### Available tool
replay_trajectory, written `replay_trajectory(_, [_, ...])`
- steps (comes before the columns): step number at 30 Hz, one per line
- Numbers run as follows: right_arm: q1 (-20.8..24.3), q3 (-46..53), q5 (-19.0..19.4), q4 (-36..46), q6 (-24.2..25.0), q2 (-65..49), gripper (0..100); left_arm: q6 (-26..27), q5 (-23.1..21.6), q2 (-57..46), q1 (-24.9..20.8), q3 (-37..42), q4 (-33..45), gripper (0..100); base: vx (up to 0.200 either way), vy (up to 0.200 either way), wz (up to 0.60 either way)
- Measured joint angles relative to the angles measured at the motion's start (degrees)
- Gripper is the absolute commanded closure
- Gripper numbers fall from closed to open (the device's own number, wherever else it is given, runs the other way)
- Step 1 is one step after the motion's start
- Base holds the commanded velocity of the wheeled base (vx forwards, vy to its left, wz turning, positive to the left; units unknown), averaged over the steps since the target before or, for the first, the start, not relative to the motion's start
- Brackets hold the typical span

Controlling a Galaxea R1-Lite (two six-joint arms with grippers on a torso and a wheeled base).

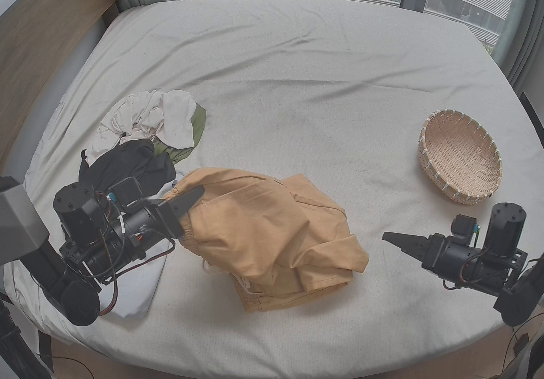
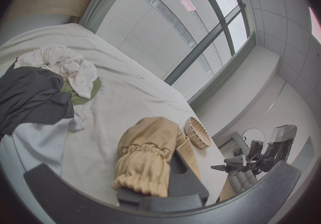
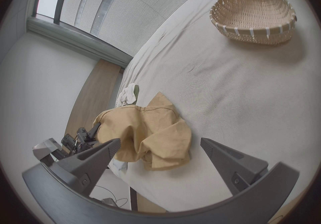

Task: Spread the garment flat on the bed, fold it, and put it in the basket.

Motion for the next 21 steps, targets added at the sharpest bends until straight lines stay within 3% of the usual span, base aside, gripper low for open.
replay_trajectory(21, [5.24, -11.92, -2.0, 0.37, 7.49, 15.82, 0, 0.06, 0.05, -2.86, 1.02, -0.22, -0.02, 100, 0.0, 0.0, 0.0])
